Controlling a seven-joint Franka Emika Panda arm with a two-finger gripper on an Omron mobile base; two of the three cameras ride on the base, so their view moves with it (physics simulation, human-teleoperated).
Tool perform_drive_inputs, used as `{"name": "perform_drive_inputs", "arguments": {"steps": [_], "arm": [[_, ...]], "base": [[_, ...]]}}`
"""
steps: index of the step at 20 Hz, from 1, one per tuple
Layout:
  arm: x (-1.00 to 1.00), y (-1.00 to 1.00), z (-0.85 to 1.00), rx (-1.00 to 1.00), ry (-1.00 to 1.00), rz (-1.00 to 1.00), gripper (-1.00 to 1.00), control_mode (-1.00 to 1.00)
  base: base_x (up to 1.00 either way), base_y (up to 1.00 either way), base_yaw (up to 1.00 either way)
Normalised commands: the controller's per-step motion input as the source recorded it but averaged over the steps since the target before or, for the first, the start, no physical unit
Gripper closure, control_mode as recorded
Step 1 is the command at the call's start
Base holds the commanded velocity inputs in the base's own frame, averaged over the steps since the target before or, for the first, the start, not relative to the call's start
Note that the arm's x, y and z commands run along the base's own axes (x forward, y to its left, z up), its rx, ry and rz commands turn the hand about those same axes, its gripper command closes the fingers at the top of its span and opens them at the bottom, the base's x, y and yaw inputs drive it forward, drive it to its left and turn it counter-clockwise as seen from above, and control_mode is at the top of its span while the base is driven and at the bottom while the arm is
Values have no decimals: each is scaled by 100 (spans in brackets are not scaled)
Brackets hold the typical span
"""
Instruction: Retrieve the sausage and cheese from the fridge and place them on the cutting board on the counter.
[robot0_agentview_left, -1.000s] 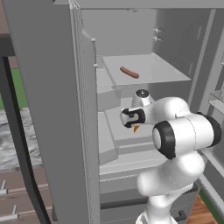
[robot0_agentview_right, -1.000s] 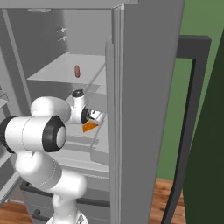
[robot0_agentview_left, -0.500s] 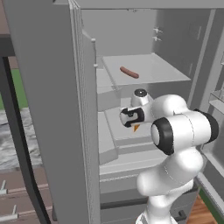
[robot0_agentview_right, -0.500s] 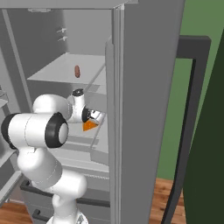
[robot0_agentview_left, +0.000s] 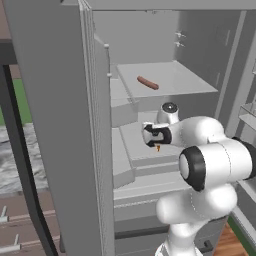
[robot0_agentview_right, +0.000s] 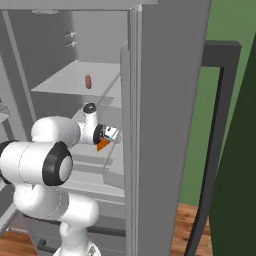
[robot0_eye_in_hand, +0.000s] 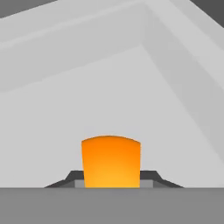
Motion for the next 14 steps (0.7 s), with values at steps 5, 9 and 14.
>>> {"name": "perform_drive_inputs", "arguments": {"steps": [5,9,14], "arm": [[-96,-7,28,0,-16,0,100,-100],[-99,0,82,0,-3,0,100,-100],[-84,0,100,0,6,1,100,-100]], "base": [[0,0,0],[0,0,0],[0,0,0]]}}
